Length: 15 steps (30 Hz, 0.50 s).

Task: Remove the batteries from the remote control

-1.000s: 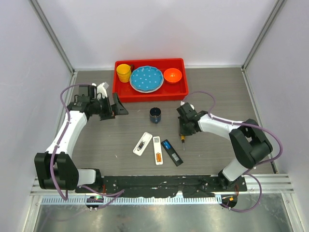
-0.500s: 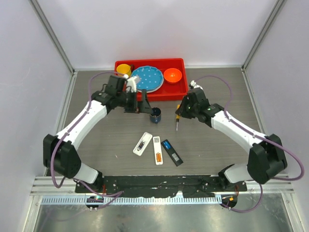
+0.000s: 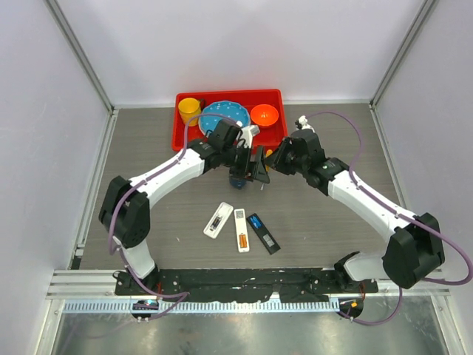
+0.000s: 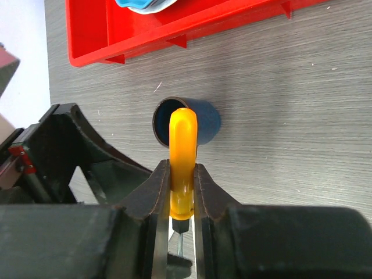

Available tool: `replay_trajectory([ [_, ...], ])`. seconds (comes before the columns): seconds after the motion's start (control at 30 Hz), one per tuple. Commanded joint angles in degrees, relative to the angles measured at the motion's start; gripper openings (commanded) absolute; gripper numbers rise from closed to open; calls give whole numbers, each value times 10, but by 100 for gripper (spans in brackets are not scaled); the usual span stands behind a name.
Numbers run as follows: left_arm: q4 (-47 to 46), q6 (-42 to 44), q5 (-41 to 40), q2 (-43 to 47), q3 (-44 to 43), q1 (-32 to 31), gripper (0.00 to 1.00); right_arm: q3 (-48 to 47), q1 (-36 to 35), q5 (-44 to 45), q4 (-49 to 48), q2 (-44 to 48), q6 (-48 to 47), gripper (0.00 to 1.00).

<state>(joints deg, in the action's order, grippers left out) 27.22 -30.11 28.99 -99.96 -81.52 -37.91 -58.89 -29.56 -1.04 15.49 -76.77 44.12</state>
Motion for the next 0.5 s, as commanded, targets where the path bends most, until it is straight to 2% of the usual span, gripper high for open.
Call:
replay_trajectory([
  [0.0, -39, -14, 12, -16, -39, -6, 69, -2, 0, -3, -23, 37, 25, 1],
  [0.03, -42, -18, 15, -19, -38, -6, 65, -2, 1, -3, -24, 39, 27, 1],
  [0.07, -47, -21, 25, -21, -36, -6, 52, -2, 1, -3, -23, 40, 28, 1],
  [0.13, -66, -32, 36, -26, -33, -6, 38, 0, 1, -2, -25, 42, 30, 1],
  [0.17, -71, -35, 42, -27, -30, -6, 18, 1, 0, -2, -25, 42, 30, 1],
  [0.23, -75, -40, 48, -27, -29, -6, 1, 2, 0, -6, -27, 43, 32, 1],
  [0.37, -78, -43, 47, -16, -22, 1, 0, -2, 2, -6, -28, 50, 16, 9],
  [0.4, -80, -44, 48, -11, -19, 6, 0, -3, 3, -6, -29, 52, 12, 22],
  [0.43, -81, -46, 48, -1, -13, 16, 0, -3, 8, -11, -28, 55, 6, 40],
  [0.47, -81, -50, 48, 5, -9, 24, 0, -6, 9, -10, -29, 64, -11, 73],
])
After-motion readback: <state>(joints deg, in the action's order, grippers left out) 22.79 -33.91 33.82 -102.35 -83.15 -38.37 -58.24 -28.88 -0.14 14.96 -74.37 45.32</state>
